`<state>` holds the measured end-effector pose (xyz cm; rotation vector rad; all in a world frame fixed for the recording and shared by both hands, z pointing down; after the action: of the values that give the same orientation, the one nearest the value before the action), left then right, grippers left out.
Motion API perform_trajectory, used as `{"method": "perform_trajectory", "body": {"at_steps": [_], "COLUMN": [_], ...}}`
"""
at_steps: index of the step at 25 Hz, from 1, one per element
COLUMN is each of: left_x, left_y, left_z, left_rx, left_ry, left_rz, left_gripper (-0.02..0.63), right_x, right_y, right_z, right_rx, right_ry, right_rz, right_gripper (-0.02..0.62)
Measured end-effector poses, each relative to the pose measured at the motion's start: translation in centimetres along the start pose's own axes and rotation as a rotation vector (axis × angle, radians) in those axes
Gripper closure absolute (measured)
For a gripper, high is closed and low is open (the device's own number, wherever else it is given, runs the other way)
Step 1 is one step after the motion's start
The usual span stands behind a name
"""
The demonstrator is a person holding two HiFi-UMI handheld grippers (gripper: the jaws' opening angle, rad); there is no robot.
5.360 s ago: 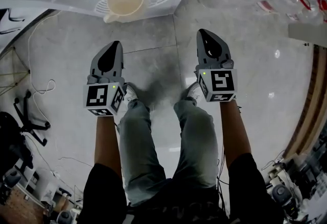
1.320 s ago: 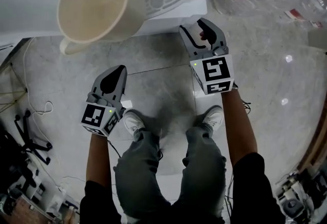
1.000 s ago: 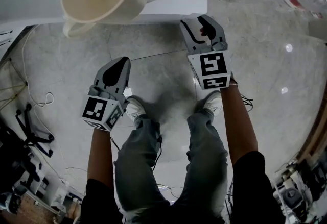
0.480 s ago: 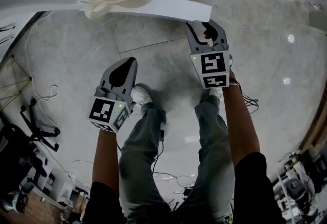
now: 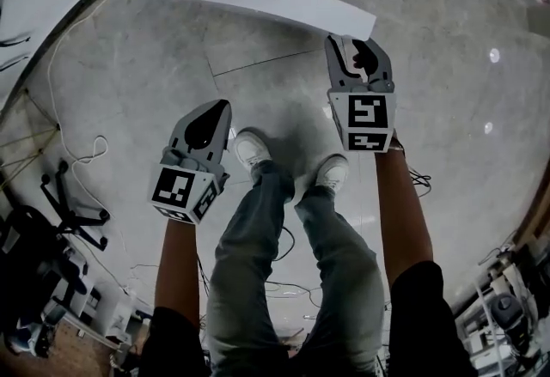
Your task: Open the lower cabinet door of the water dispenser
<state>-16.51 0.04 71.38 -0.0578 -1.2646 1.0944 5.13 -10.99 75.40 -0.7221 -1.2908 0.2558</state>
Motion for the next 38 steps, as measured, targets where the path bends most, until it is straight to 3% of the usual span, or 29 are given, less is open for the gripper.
{"method": "perform_trajectory", "body": {"at_steps": [3,7,12,19,29,38], "left_x": [0.7,1.5,4.6,7.2,8.1,9.6], "left_y": [0.9,3.0,5.9,8.8,12.9,15.3], "left_z": [-0.8,-3.1,-4.9,-4.3,-3.4,-3.0], "left_rx": [-0.024,-0.031,-0.025,-0.029,-0.06,-0.072], "left_ry": [0.009,0.029,0.057,0.069,0.077,0.089], "left_rz": [-0.015,-0.037,-0.017,-0.006,-0.019,-0.017], "left_gripper": [0.595,0.595,0.595,0.595,0.595,0.595], "right_x": [0.4,1.4,2.4,3.7,5.4,5.6], "right_y": [0.9,2.6,4.6,6.8,10.0,10.7], "right_z": [0.8,1.9,4.5,8.0,16.4,22.1], "right_rx": [-0.017,-0.052,-0.09,-0.093,-0.258,-0.382], "right_ry": [-0.004,0.073,0.114,0.079,0.25,0.312], "right_rz": [0.002,0.02,0.048,0.062,0.079,0.095], "right_gripper": [0.432,0.431,0.426,0.43,0.44,0.454]}}
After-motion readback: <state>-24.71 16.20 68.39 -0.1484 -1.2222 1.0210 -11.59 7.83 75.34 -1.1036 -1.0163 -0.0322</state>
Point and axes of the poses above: the fingertips, and each gripper's own axes: y backward along the fingers, z to its left, x out of its underside, the point moved 4 cm from there along y, backward along the fingers, and after that the axes turned 8 degrees about x, right-handed, at the moved point
